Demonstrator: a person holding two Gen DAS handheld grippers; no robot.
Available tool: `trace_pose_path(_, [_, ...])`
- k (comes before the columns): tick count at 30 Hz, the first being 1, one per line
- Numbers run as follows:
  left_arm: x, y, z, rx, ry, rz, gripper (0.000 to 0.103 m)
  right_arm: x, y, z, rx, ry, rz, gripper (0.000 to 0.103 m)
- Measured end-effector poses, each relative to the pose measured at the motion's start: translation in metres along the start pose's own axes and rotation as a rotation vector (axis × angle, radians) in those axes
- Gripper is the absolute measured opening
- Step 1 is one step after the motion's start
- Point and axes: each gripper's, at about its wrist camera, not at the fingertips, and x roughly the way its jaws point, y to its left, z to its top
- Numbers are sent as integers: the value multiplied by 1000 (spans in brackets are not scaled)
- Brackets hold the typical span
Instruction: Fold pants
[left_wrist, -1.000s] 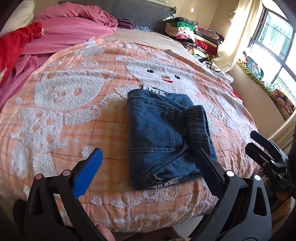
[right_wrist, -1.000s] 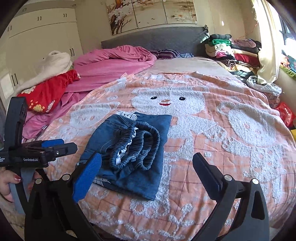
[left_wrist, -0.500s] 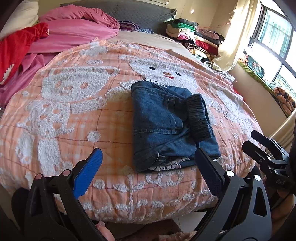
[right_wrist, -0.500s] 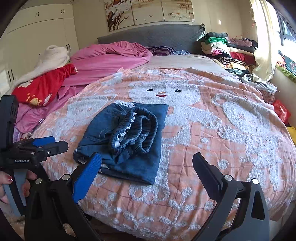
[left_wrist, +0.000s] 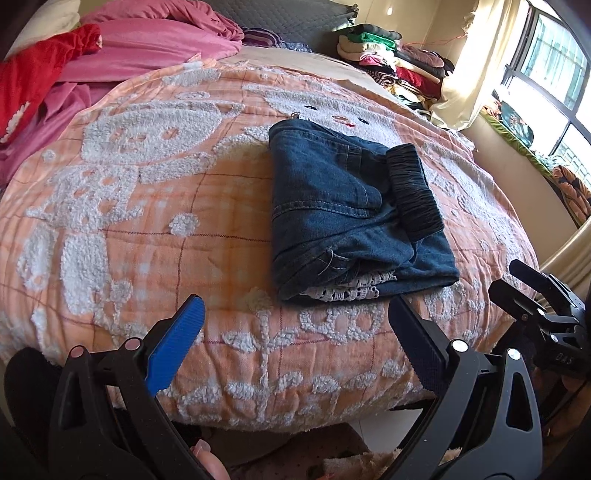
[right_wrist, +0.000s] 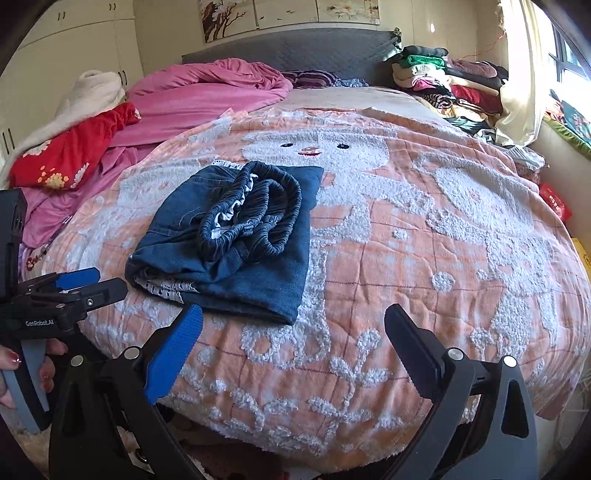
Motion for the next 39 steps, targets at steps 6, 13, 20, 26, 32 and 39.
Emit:
trace_pose_path(6, [2, 0, -3, -6, -2, 4, 93, -1, -2, -3, 15, -19, -6, 98])
trace_pose_path(13, [0, 4, -2, -22, -16, 7, 93, 0, 1, -4, 5, -26, -12, 98])
trace_pose_path(20, [0, 4, -2, -25, -13, 6, 93, -1, 4, -4, -3, -26, -9, 98])
trace_pose_path(26, [-1, 5, -2, -30, -16, 6, 93, 0, 5, -4, -8, -23, -8, 98])
trace_pose_path(32, [-3, 5, -1, -34, -16, 14, 93, -1, 5, -4, -6, -26, -7, 98])
trace_pose_path(39, [-4, 6, -1, -35, -17, 20, 93, -2, 5, -4, 0, -28, -7, 98])
